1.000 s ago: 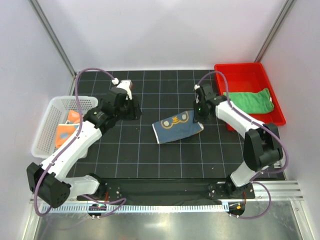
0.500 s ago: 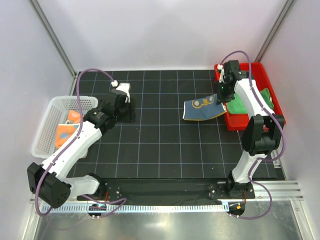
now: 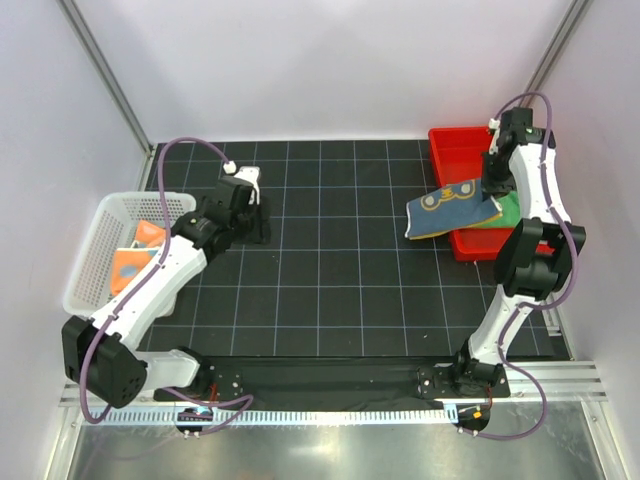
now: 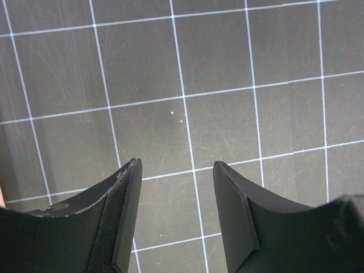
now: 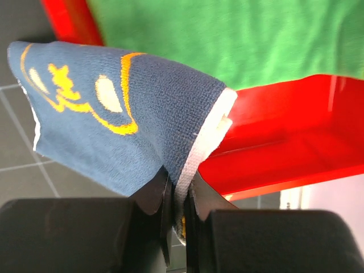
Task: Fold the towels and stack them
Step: Neatly place the folded towel into the bin
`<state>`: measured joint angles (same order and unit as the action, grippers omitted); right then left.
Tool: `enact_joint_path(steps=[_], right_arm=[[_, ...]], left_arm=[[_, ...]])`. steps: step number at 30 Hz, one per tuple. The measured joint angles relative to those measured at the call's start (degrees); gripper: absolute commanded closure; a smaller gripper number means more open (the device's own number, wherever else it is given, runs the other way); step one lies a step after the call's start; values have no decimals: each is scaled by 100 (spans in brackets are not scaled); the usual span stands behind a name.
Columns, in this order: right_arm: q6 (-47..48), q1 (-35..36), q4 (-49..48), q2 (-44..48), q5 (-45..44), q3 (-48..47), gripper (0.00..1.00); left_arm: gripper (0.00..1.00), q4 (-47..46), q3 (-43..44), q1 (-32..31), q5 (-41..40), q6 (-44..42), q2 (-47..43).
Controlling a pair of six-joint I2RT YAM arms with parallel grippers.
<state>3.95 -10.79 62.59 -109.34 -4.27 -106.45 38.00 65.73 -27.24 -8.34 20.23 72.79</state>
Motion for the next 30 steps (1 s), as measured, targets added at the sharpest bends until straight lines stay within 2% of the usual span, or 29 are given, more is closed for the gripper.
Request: enact_joint_path(steps=[9,30], right_arm=[[402,-352,83,-492,-280,-807,99],[1073,-782,-74,-1360,-540,-1650,99]], left_arm=[[43,0,0,0,-2,-63,155],[43,2,0,0,-2,-120,426]])
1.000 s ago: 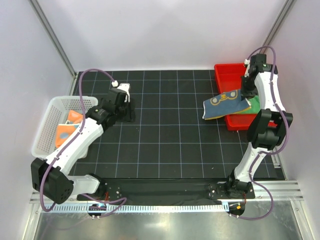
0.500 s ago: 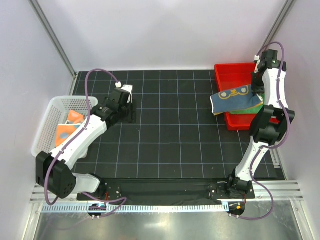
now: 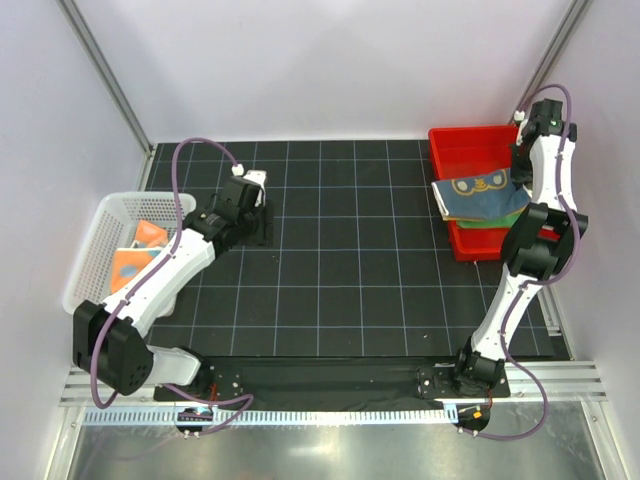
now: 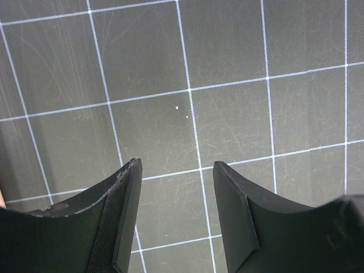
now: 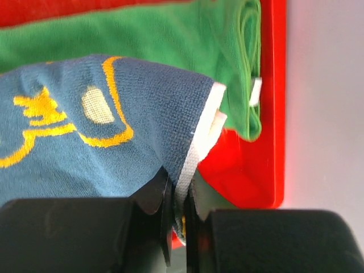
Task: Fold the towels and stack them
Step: Neatly place the folded towel into the bin
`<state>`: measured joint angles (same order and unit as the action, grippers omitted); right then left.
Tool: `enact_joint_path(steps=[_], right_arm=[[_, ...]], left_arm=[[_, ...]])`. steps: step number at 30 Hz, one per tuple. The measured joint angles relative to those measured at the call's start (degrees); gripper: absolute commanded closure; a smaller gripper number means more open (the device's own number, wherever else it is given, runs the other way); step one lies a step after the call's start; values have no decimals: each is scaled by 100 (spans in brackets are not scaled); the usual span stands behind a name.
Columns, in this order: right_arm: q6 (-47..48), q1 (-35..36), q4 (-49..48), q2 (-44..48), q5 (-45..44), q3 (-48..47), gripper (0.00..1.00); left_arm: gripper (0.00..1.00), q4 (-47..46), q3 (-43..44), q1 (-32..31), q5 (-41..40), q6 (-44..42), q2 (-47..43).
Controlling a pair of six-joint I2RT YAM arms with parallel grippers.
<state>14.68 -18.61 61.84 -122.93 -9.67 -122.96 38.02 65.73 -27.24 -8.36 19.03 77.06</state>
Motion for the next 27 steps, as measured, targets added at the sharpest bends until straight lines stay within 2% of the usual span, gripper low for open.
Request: enact_joint_path(steps=[11,27], right_arm=[[221,-33,-356,-1043,166,-413,99],[229,-267,-483,-1060,282,-411,99]], left_arm=[[43,0,0,0,2,0,111],[43,0,0,0,55,0,197]])
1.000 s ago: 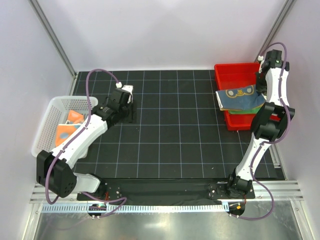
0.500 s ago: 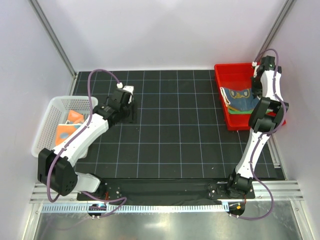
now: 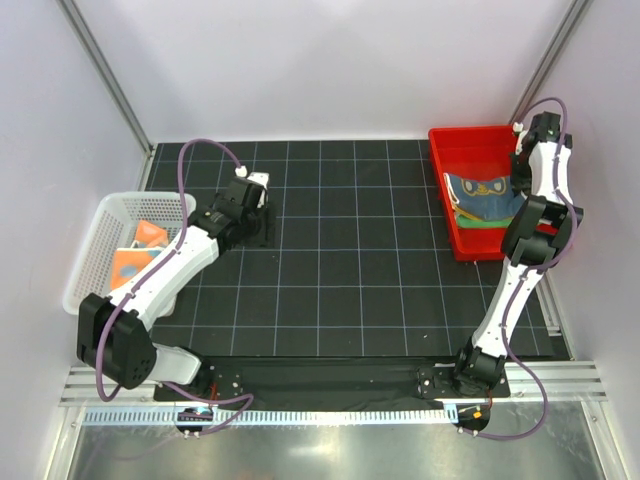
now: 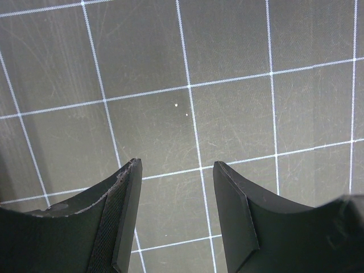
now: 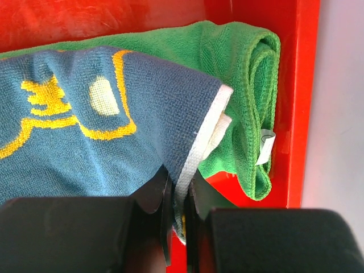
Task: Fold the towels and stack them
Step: Neatly place the folded towel into the bin
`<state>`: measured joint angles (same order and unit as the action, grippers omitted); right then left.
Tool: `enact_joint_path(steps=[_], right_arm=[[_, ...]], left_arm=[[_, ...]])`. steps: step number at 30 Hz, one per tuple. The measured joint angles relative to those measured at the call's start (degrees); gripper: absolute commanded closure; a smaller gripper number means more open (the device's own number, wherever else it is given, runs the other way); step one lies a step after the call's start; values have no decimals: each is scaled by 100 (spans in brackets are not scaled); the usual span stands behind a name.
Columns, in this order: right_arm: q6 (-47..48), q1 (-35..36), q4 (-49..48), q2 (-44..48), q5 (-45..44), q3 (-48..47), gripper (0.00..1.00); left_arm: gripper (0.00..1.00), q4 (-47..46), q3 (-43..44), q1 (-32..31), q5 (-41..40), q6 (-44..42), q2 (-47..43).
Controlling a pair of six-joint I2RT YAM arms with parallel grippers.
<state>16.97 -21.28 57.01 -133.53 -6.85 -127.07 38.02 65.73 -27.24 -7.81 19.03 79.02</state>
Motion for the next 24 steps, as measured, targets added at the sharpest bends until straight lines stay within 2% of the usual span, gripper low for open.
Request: enact_joint_path(steps=[19,23,24], right_arm=[[243,-72,-133,0,-28,-140,97],[245,-109,-133,0,-33,-175,94],[245,-109,-136,0,-46,-186,90]], left_arm=[[43,0,0,0,144,0,0],[42,0,0,0,149,0,0],[42,0,0,0,146,2,0]])
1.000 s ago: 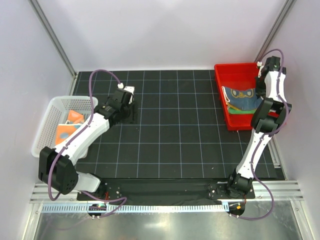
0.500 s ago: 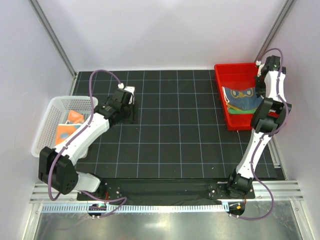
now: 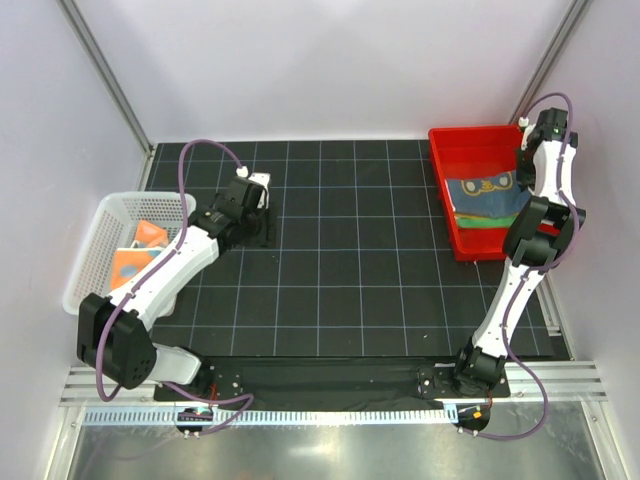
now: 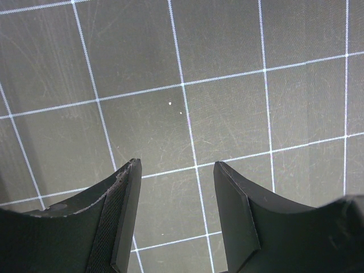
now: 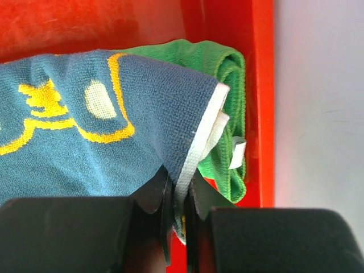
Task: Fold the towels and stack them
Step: Neatly place the folded towel into the bin, then grab crumpled towel
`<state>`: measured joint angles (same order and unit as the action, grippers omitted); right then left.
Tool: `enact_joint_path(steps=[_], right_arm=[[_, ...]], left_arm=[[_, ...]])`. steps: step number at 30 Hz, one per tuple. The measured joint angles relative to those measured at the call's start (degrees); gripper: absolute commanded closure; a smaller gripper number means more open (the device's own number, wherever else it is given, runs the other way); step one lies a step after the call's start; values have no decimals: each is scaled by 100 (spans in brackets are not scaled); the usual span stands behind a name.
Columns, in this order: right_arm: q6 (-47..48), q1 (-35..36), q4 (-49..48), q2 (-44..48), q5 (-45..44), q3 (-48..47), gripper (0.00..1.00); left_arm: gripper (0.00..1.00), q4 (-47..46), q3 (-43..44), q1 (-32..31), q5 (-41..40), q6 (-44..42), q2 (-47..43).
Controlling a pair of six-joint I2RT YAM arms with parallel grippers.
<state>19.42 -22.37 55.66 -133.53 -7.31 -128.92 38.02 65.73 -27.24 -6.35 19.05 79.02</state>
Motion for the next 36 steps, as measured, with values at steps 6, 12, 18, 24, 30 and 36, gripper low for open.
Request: enact_joint_path(steps=[6,12,18,24,30,36], right_arm=[[-59,0,-63,0,-289,-13,38],[-487,17,-140,74,-273,0,37],[-1187,164,-343,793,334,575,56],[-1862,728,-599,1217,1099,1139,55],[-2269,1169,-1023,1318,1394,2232,49],[-2437,1182,-1086,1585,1191,2852,34]], left_arm=[[42,0,0,0,2,-2,0],[41,0,2,0,2,4,-2],[21,2,120,0,96,118,-81],[0,20,640,131,-195,293,-133],[0,35,1578,1281,-693,409,28],[0,0,1598,2616,-1613,437,289]])
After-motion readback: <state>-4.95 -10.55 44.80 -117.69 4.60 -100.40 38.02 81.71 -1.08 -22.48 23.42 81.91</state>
